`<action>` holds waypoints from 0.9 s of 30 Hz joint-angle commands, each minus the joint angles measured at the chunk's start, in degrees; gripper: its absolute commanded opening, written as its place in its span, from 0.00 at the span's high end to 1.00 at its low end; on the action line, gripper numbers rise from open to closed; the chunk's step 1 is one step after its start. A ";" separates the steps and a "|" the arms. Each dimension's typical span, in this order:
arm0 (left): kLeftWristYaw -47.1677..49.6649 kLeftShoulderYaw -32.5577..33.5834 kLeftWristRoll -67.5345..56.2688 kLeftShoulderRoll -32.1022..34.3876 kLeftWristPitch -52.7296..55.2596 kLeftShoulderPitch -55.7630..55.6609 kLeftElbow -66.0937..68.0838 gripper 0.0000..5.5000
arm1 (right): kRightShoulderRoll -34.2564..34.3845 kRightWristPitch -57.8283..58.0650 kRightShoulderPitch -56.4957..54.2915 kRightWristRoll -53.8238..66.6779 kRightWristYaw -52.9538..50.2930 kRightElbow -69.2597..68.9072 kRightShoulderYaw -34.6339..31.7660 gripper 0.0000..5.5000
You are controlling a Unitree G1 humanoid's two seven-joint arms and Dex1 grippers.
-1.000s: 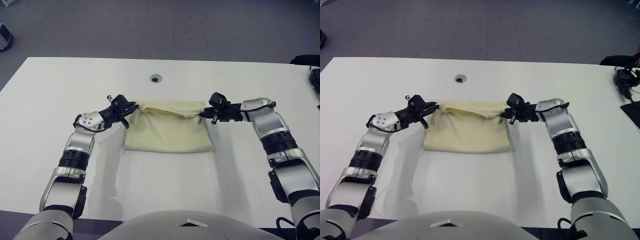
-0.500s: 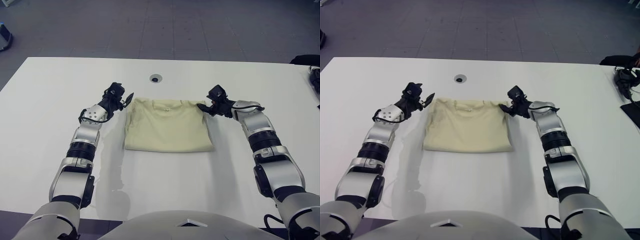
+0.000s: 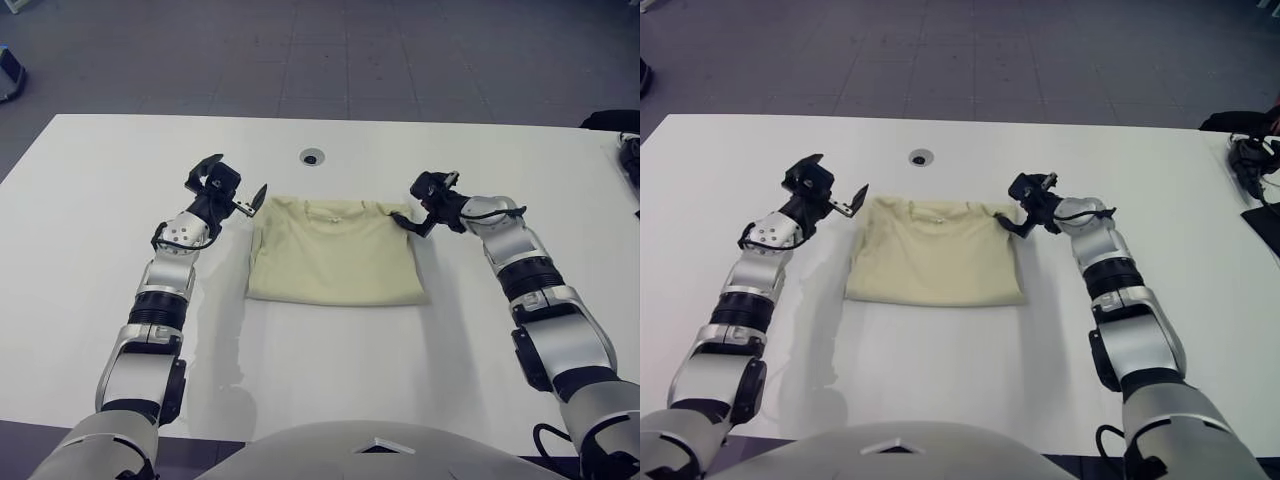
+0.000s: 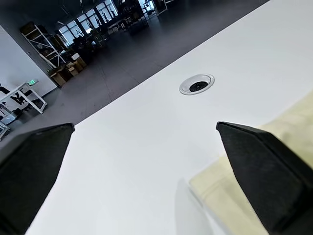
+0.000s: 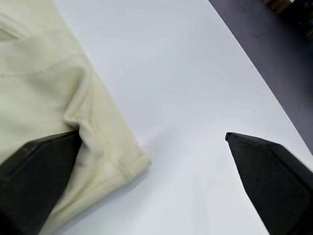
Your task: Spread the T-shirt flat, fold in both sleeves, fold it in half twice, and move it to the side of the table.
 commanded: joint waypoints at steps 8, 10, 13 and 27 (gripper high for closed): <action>0.44 3.37 -2.53 0.52 8.27 11.61 -24.24 0.02 | -20.16 -9.49 12.38 -9.44 15.89 -16.23 8.77 0.02; -0.61 2.22 -1.62 1.27 9.94 13.51 -27.64 0.02 | -23.76 -10.45 14.26 -8.95 18.90 -20.69 8.25 0.02; -4.61 -3.44 5.56 6.46 6.93 18.33 -30.77 0.02 | -30.20 -8.10 22.92 -3.45 25.87 -34.74 6.42 0.02; -17.43 -8.58 7.17 13.29 2.84 23.27 -32.68 0.02 | -31.08 24.58 47.58 18.89 25.50 -86.99 1.04 0.02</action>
